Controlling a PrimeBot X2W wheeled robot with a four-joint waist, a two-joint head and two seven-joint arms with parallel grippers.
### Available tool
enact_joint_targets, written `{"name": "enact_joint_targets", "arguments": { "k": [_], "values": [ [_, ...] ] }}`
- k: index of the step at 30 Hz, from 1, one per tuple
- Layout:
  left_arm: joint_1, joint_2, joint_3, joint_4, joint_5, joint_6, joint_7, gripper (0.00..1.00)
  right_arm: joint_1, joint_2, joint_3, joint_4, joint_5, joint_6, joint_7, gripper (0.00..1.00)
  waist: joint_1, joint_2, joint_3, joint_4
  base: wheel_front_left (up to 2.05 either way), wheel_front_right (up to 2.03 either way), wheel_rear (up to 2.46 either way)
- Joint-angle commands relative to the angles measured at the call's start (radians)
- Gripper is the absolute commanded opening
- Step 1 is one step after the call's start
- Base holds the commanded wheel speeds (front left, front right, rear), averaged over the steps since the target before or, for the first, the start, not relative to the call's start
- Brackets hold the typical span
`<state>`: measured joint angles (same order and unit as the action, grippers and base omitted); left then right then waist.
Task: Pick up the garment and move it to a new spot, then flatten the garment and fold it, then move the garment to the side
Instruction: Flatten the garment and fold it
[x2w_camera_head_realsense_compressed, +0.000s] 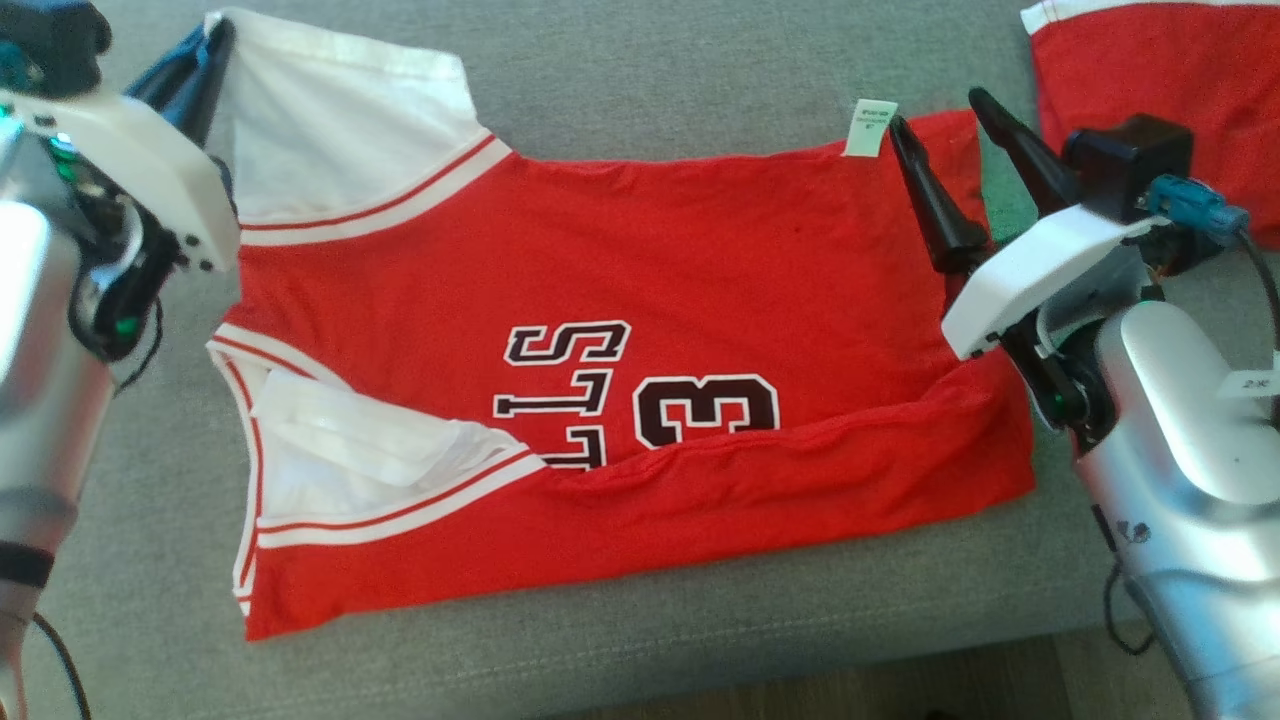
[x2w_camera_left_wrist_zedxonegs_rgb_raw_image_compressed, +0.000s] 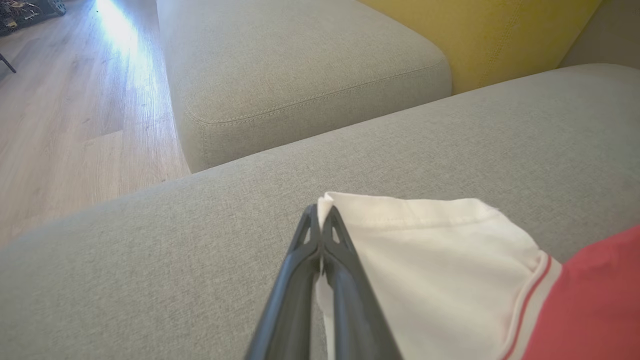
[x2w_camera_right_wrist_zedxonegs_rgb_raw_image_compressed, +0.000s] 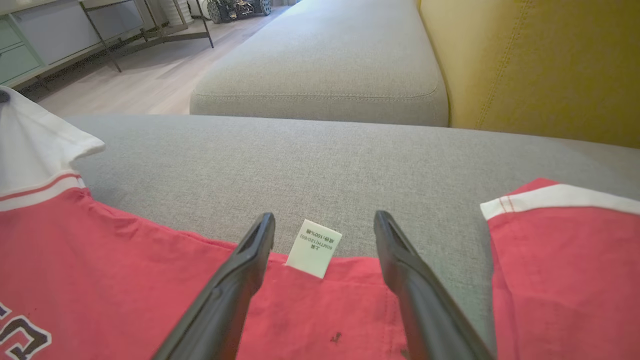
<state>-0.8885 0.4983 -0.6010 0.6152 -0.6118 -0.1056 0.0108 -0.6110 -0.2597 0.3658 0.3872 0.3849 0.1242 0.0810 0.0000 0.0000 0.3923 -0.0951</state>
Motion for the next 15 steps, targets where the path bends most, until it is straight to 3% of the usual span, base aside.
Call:
{"name": "enact_joint_targets", "arguments": {
  "k": [1,15],
  "values": [
    [-0.026,0.045,0.041,-0.03,-0.009,0.006,-0.011,0.0,-0.017,-0.012,0.016,-0.018,0.011,0.007,0.004,1.0,0.0,0.0,-0.007,0.007,0.0,0.0,0.0],
    [0.01,0.055,0.036,-0.112,-0.023,0.027,-0.008,0.0,-0.114,-0.089,0.101,0.202,0.083,0.007,-0.015,1.0,0.0,0.0,0.008,0.039,0.0,0.0,0.0]
  ]
}}
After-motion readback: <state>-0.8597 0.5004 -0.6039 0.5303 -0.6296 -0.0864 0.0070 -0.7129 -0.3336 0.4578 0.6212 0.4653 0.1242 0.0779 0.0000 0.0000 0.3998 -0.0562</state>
